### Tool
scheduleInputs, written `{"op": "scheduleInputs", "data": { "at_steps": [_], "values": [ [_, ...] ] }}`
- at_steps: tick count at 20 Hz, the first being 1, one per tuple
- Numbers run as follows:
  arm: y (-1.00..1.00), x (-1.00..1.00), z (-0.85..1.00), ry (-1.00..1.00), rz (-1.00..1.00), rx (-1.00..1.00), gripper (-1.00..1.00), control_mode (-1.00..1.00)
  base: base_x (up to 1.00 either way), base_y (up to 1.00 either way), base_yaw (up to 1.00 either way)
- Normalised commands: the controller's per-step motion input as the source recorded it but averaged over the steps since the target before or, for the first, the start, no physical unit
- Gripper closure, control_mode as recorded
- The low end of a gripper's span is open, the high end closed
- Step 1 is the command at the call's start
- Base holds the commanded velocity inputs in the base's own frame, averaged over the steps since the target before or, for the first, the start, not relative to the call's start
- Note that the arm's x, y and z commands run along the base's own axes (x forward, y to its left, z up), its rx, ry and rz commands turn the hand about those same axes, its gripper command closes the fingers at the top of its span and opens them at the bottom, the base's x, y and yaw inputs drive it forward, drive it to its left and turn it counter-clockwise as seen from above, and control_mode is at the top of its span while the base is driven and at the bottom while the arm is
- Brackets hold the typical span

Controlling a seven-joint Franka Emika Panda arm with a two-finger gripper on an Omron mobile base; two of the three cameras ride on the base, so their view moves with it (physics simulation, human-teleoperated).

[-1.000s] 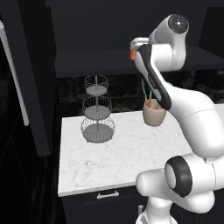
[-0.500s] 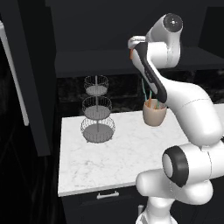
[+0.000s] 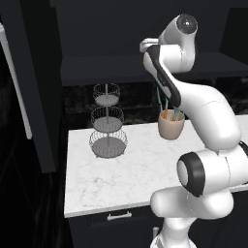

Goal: Gather all objects into one cabinet and sort the glasses and bowls to opposite sides.

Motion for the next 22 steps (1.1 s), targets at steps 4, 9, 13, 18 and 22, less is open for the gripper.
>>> {"op": "scheduleInputs", "data": {
  "at_steps": [4, 9, 13, 18, 22],
  "values": [
    [0.0, 0.2, 0.0, 0.0, 0.0, 0.0, -1.0, -1.0, 0.0, 0.0, 0.0],
    [0.0, 0.02, -0.03, 0.0, 0.0, 0.0, -1.0, -1.0, 0.0, 0.0, 0.0],
    [0.0, 0.0, -0.09, 0.0, 0.0, 0.0, -1.0, -1.0, 0.0, 0.0, 0.0],
    [0.0, 0.0, -0.17, 0.0, 0.0, 0.0, -1.0, -1.0, 0.0, 0.0, 0.0],
    [0.0, 0.0, -0.16, 0.0, 0.0, 0.0, -1.0, -1.0, 0.0, 0.0, 0.0]
  ]
}}
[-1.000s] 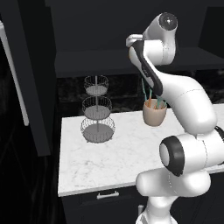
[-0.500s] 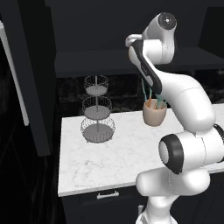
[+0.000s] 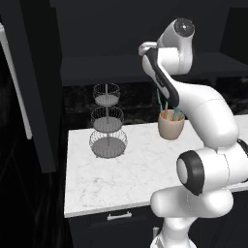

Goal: Gather all objects into one cabinet and sort the glasses and bowls to opposite sides.

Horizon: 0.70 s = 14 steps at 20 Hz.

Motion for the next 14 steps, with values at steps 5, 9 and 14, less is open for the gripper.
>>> {"op": "scheduleInputs", "data": {
  "at_steps": [5, 9, 14],
  "values": [
    [0.0, 0.12, -0.02, 0.0, 0.0, 0.0, -1.0, -1.0, 0.0, 0.0, 0.0],
    [0.0, 0.22, 0.0, 0.0, 0.0, 0.0, -1.0, -1.0, 0.0, 0.0, 0.0],
    [0.0, 0.22, 0.0, 0.0, 0.0, 0.0, -1.0, -1.0, 0.0, 0.0, 0.0]
  ]
}}
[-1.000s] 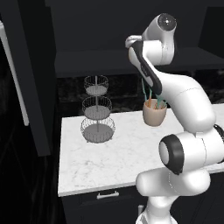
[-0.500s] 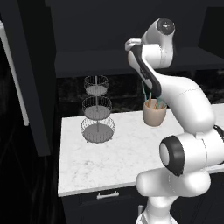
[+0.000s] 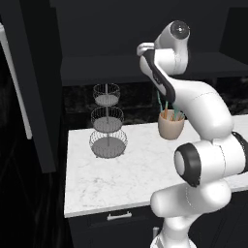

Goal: Gather all objects into one cabinet and sort the glasses and bowls to opposite sides.

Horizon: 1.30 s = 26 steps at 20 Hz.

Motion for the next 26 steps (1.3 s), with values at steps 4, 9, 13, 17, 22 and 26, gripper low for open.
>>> {"op": "scheduleInputs", "data": {
  "at_steps": [4, 9, 13, 17, 22, 26],
  "values": [
    [0.0, 0.11, 0.0, 0.0, 0.0, 0.0, -1.0, -1.0, 0.0, 0.0, 0.0],
    [0.0, 0.01, -0.02, 0.0, 0.0, 0.0, -1.0, -1.0, 0.0, 0.0, 0.0],
    [0.0, 0.0, -0.08, 0.0, 0.0, 0.0, -1.0, -1.0, 0.0, 0.0, 0.0],
    [0.0, 0.0, -0.07, 0.0, 0.0, 0.0, -1.0, -1.0, 0.0, 0.0, 0.0],
    [0.0, 0.0, -0.01, 0.0, 0.0, 0.0, -1.0, -1.0, 0.0, 0.0, 0.0],
    [0.0, 0.0, 0.0, 0.0, 0.0, 0.0, 1.0, -1.0, 0.0, 0.0, 0.0]
  ]
}}
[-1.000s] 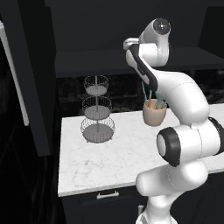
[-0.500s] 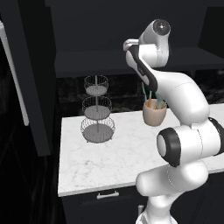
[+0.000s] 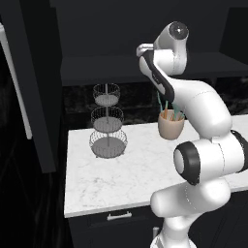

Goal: Gather all objects into one cabinet and sort the glasses and bowls to opposite sides.

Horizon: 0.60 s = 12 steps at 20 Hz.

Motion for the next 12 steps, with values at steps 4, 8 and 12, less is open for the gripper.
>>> {"op": "scheduleInputs", "data": {
  "at_steps": [4, 8, 12],
  "values": [
    [0.0, 0.0, 0.0, 0.0, 0.0, 0.0, 1.0, -1.0, 0.0, 0.0, 0.0],
    [0.0, 0.0, 0.0, 0.0, 0.0, 0.0, 1.0, -1.0, 0.0, 0.0, 0.0],
    [0.0, 0.0, 0.0, 0.0, 0.0, 0.0, 1.0, -1.0, 0.0, 0.0, 0.0]
  ]
}}
